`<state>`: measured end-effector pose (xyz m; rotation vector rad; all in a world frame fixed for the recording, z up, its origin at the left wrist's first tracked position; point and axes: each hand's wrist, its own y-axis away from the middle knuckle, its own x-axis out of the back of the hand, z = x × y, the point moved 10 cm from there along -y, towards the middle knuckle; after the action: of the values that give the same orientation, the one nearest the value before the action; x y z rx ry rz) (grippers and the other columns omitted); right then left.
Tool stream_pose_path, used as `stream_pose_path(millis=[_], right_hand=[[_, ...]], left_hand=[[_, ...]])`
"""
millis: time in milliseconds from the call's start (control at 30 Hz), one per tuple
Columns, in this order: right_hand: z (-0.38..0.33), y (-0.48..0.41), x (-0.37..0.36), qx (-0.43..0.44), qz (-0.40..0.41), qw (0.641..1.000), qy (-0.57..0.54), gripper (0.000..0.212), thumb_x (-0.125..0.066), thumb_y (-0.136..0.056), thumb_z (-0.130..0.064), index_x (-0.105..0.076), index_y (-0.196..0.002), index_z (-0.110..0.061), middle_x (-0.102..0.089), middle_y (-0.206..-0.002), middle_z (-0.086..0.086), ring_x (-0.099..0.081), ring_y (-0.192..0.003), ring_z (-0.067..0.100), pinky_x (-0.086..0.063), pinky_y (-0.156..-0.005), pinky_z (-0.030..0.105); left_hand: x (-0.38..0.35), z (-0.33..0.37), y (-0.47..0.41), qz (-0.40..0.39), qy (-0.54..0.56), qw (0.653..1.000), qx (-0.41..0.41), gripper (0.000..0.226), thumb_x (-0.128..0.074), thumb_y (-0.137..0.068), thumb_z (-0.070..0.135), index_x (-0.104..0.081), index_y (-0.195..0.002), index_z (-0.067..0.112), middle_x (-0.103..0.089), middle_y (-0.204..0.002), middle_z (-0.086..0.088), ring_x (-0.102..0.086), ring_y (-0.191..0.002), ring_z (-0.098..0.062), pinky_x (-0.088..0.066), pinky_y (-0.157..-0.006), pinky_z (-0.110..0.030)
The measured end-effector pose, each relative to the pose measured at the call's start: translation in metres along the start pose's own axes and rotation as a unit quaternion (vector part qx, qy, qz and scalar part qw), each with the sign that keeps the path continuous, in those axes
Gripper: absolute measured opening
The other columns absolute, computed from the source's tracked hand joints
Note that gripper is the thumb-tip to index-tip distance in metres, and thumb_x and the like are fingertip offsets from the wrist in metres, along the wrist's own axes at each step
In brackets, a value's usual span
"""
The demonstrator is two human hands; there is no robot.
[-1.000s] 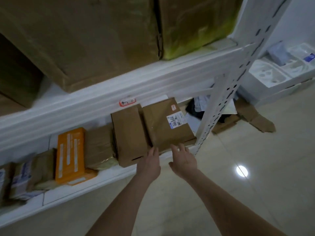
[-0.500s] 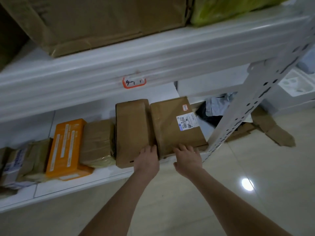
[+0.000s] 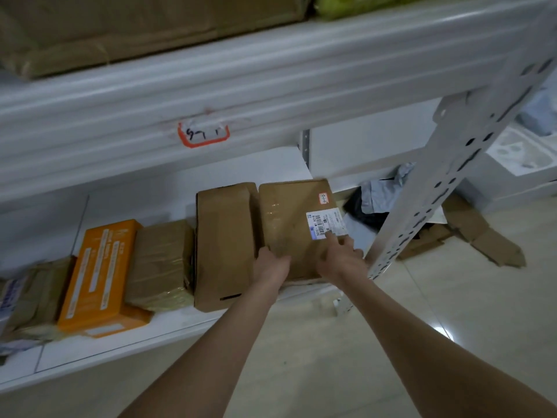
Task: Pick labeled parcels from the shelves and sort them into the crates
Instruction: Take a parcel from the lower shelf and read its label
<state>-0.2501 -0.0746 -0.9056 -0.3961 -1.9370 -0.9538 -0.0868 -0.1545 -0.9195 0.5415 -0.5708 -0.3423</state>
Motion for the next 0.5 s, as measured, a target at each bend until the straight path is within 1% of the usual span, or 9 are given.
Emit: stream_pose_path(millis=[67,100,133,200,233,267,367,400,500], right_hand=[[0.002,0.007,-0.004,-0.001,-0.008,1.000,-0.023,0.069,-0.053,-0.088,-0.042,-0.018,-0.147,-0.031,-0.026,-0.146,0.010,-0.041,-0.123,0.040,-0.040,-0.102,0.048],[0.003,0.012,-0.007,-0.002,-0.015,0.999,-0.033,0.071,-0.053,-0.087,-0.046,-0.018,-0.147,-0.031,-0.027,-0.144,0.010,-0.044,-0.121,0.040,-0.041,-0.101,0.047],[0.004,0.018,-0.008,-0.003,-0.021,0.999,-0.044,0.072,-0.053,-0.087,-0.050,-0.018,-0.147,-0.030,-0.028,-0.144,0.010,-0.046,-0.120,0.040,-0.042,-0.100,0.046],[0.004,0.030,-0.008,-0.005,-0.024,0.997,-0.067,0.075,-0.054,-0.085,-0.054,-0.019,-0.147,-0.030,-0.029,-0.143,0.010,-0.046,-0.122,0.039,-0.042,-0.100,0.046],[0.004,0.037,-0.008,-0.006,-0.022,0.996,-0.083,0.076,-0.057,-0.085,-0.054,-0.020,-0.147,-0.031,-0.030,-0.144,0.010,-0.045,-0.124,0.038,-0.042,-0.101,0.046],[0.002,0.044,-0.008,-0.007,-0.023,0.994,-0.103,0.077,-0.059,-0.084,-0.052,-0.021,-0.147,-0.031,-0.029,-0.145,0.009,-0.044,-0.125,0.037,-0.041,-0.100,0.046],[-0.004,0.063,-0.007,0.007,-0.018,0.990,-0.141,0.079,-0.064,-0.081,-0.051,-0.023,-0.146,-0.033,-0.026,-0.148,0.005,-0.044,-0.126,0.032,-0.042,-0.100,0.045],[-0.007,0.070,-0.003,0.019,-0.002,0.989,-0.144,0.078,-0.065,-0.080,-0.050,-0.025,-0.145,-0.033,-0.025,-0.149,0.004,-0.042,-0.127,0.031,-0.042,-0.101,0.045],[-0.027,0.093,0.020,0.092,0.082,0.986,-0.108,0.068,-0.063,-0.082,-0.052,-0.035,-0.141,-0.030,-0.029,-0.149,0.002,-0.034,-0.133,0.028,-0.035,-0.107,0.045]], left_hand=[[0.015,0.008,0.002,0.040,-0.039,0.998,-0.028,0.059,-0.060,-0.088,0.025,-0.041,-0.141,0.009,-0.051,-0.134,-0.011,-0.054,-0.117,-0.030,-0.047,-0.096,-0.037],[0.023,0.012,0.004,0.060,-0.058,0.996,-0.037,0.060,-0.063,-0.086,0.027,-0.043,-0.140,0.008,-0.052,-0.134,-0.012,-0.054,-0.117,-0.031,-0.047,-0.097,-0.038],[0.031,0.016,0.008,0.067,-0.074,0.994,-0.041,0.056,-0.064,-0.085,0.029,-0.050,-0.134,0.007,-0.057,-0.129,-0.013,-0.057,-0.113,-0.031,-0.048,-0.094,-0.038],[0.042,0.017,0.014,0.047,-0.070,0.996,-0.037,0.044,-0.068,-0.083,0.030,-0.063,-0.120,0.006,-0.066,-0.114,-0.012,-0.063,-0.101,-0.030,-0.052,-0.087,-0.037],[0.046,0.016,0.018,0.034,-0.058,0.997,-0.033,0.043,-0.070,-0.082,0.028,-0.064,-0.119,0.006,-0.067,-0.111,-0.012,-0.064,-0.097,-0.029,-0.053,-0.086,-0.038],[0.051,0.013,0.023,0.025,-0.046,0.998,-0.028,0.045,-0.071,-0.082,0.024,-0.062,-0.123,0.007,-0.067,-0.112,-0.012,-0.064,-0.095,-0.028,-0.053,-0.085,-0.037],[0.070,-0.002,0.035,0.040,0.005,0.999,-0.009,0.059,-0.071,-0.082,0.016,-0.050,-0.136,0.007,-0.062,-0.125,-0.011,-0.061,-0.102,-0.026,-0.051,-0.088,-0.034],[0.077,-0.010,0.037,0.046,0.039,0.998,0.006,0.058,-0.070,-0.083,0.014,-0.049,-0.137,0.007,-0.062,-0.125,-0.012,-0.061,-0.104,-0.028,-0.051,-0.086,-0.035],[0.099,-0.038,0.045,0.065,0.153,0.984,0.062,0.043,-0.059,-0.091,0.008,-0.052,-0.133,0.007,-0.062,-0.122,-0.015,-0.061,-0.098,-0.031,-0.053,-0.069,-0.034]])
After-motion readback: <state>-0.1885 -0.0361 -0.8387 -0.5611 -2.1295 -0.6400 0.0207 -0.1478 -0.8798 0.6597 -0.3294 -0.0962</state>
